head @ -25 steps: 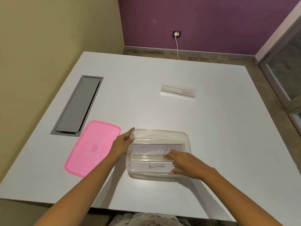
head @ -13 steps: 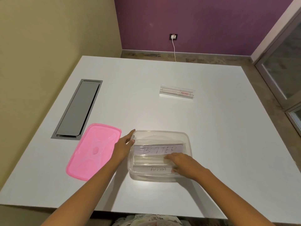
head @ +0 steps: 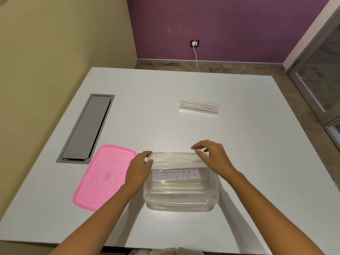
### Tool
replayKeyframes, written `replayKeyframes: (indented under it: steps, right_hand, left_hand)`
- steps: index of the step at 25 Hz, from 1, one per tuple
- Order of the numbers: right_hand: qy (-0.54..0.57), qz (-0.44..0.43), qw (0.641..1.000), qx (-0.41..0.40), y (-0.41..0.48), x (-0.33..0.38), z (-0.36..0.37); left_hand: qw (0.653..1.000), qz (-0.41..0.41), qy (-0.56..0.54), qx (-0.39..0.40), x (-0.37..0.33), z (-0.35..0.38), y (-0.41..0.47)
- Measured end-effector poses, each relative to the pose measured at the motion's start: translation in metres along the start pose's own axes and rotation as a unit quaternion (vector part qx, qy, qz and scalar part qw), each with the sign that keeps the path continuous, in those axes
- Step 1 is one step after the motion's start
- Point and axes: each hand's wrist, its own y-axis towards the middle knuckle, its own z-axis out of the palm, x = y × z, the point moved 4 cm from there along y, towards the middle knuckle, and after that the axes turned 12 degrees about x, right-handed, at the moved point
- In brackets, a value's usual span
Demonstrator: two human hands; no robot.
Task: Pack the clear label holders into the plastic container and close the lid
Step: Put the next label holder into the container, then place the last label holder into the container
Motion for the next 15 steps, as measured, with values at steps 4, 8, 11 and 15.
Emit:
replayKeyframes:
  steps: [4,8,11,15]
  right_hand:
    - [-0.018,0.045,0.996,-0.075,0.055,-0.024,-0.04]
    - [-0.066,0.1,0.989,-0.085,0.113,-0.055,-0.067]
    - [-0.116,0.149,0.98,-0.056,0.153,-0.08,-0.08]
    - [-0.155,0.191,0.969,-0.005,0.196,-0.117,-0.085]
  left_hand:
    - [0.996,0.031,0.089,0.0,-0.019,-0.004,0.013]
    - [0.991,0.037,0.094,0.086,-0.034,-0.001,0.032]
    - [0.989,0.021,0.094,0.116,-0.036,-0.001,0.044]
    - [0.986,0.015,0.08,0.143,-0.034,-0.003,0.055]
